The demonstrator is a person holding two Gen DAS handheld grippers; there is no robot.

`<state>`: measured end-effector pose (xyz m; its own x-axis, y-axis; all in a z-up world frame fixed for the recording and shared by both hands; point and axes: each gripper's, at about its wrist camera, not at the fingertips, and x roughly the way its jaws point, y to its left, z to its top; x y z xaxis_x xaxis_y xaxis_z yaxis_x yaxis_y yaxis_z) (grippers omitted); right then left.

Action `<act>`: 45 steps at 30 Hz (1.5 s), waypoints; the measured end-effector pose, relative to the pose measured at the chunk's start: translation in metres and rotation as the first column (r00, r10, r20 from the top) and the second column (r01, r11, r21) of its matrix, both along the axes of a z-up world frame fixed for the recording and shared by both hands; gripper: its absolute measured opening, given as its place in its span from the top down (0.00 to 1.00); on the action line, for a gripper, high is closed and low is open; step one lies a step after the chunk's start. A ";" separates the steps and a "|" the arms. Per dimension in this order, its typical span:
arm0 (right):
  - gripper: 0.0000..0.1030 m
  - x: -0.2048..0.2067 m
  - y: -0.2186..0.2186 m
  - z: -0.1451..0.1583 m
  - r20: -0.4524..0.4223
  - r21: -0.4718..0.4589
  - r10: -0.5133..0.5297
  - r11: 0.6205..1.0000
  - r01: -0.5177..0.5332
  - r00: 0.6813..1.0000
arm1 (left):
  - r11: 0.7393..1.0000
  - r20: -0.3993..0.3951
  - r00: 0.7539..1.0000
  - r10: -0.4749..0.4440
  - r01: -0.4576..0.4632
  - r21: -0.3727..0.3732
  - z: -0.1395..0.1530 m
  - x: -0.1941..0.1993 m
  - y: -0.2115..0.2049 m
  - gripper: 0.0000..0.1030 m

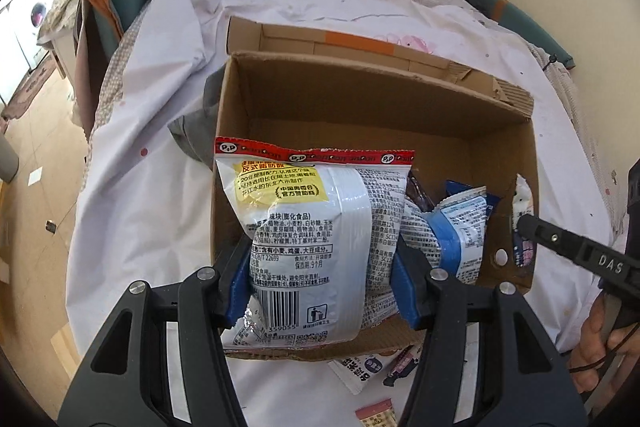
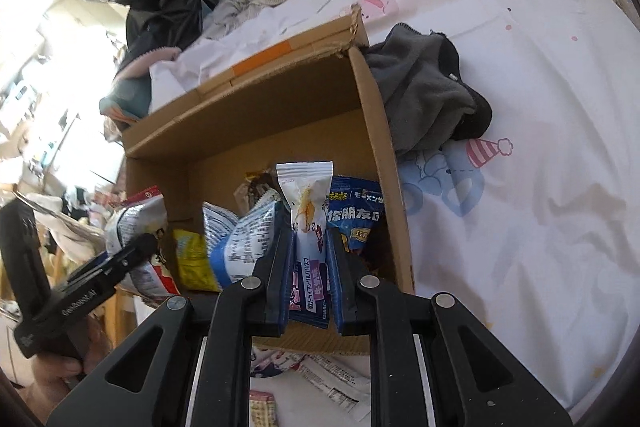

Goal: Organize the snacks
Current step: 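Carry both held snacks over the box and lower them inside, then open both tools to release the snacks in the box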

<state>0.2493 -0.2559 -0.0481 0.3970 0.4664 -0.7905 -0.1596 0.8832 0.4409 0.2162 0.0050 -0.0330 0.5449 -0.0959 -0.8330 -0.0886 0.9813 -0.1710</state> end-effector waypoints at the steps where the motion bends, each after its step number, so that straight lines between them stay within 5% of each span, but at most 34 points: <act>1: 0.83 0.000 0.002 -0.001 -0.005 -0.004 0.004 1.000 -0.004 1.000 | 1.000 -0.003 1.000 0.001 -0.001 0.005 -0.002 0.000 -0.001 0.47; 9: 0.83 0.000 0.008 -0.011 -0.036 -0.039 0.029 0.999 -0.031 0.999 | 1.000 -0.071 0.998 0.000 0.000 -0.011 -0.021 0.003 -0.004 0.47; 32: 0.80 0.001 0.014 -0.014 -0.054 -0.026 0.048 0.998 -0.050 0.997 | 1.000 -0.065 0.998 -0.008 0.009 0.018 -0.025 0.003 -0.012 0.44; 36: 0.80 0.002 0.010 -0.013 -0.054 -0.007 0.032 0.999 -0.033 0.998 | 0.999 -0.062 0.998 -0.009 0.012 0.049 -0.023 -0.001 -0.015 0.22; 40: 0.80 0.000 0.010 -0.009 -0.036 -0.027 0.022 0.999 -0.023 0.999 | 0.999 -0.032 0.999 0.007 -0.005 0.046 -0.016 -0.005 -0.013 0.18; 42: 0.74 0.000 0.011 -0.007 -0.025 -0.032 0.023 0.999 -0.024 0.999 | 0.999 -0.027 1.000 0.016 -0.015 0.044 -0.014 -0.005 -0.012 0.18; 43: 0.64 -0.001 0.010 -0.007 -0.022 -0.032 0.023 0.999 -0.023 1.000 | 0.999 -0.026 0.999 0.020 -0.019 0.045 -0.013 -0.005 -0.011 0.18; 44: 0.42 -0.002 0.010 -0.006 -0.019 -0.026 0.020 0.999 -0.021 1.000 | 0.999 -0.025 0.999 0.028 -0.026 0.047 -0.013 -0.005 -0.010 0.18; 45: 0.34 -0.002 0.009 -0.004 -0.013 -0.020 0.014 1.000 -0.015 1.000 | 0.998 -0.021 0.999 0.037 -0.036 0.050 -0.011 -0.005 -0.009 0.18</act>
